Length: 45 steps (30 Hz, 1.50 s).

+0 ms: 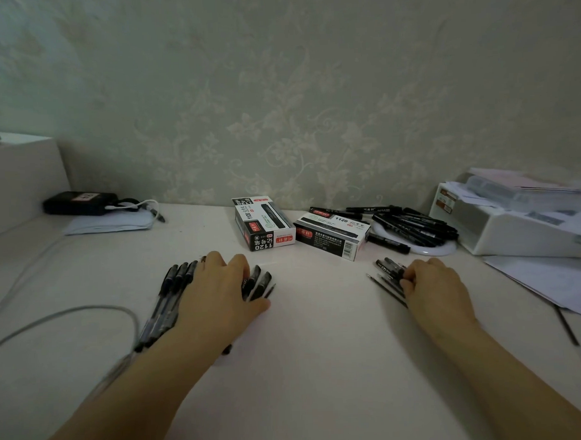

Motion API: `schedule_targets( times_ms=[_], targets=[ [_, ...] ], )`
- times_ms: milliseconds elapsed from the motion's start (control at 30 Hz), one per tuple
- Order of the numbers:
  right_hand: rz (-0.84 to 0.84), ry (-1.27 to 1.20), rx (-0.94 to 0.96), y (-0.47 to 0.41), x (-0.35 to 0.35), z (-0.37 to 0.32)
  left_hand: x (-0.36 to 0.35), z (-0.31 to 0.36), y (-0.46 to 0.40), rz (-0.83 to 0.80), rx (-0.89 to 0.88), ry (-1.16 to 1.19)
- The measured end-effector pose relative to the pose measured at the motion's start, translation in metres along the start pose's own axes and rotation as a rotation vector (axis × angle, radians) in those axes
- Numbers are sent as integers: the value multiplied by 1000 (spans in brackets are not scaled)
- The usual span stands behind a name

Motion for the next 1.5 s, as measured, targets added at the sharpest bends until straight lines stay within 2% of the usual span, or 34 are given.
schedule_targets(
  times_ms=[467,600,767,867,1100,1267,1500],
  targets=[
    [51,79,9,3,-1,-8,-2,18,4,-2,-66,-14],
    [132,-85,80,11,13,-21,1,18,3,0,-56,-15],
    [-5,-376,230,31,15,-45,3,13,6,-55,27,-36],
    [-51,-422,327,42,12,-54,3,13,7,-73,67,-67],
    [-97,-420,434,50,5,-63,-12,42,10,-42,-70,-184],
    [-116,-499,443,53,-1,-65,-21,56,15,-75,-81,-336],
    [-118,-544,461,55,-2,-65,-24,69,9,-124,-196,-332]
  ],
)
Point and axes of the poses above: each hand's wrist, its own y-axis away from the middle knuckle, its own x-axis out of the back of the hand, z = x × y, the point moved 4 cm from there along -y, towards the middle knuckle, and after that the axes turned 14 degrees about -x, right-handed, at the moved point
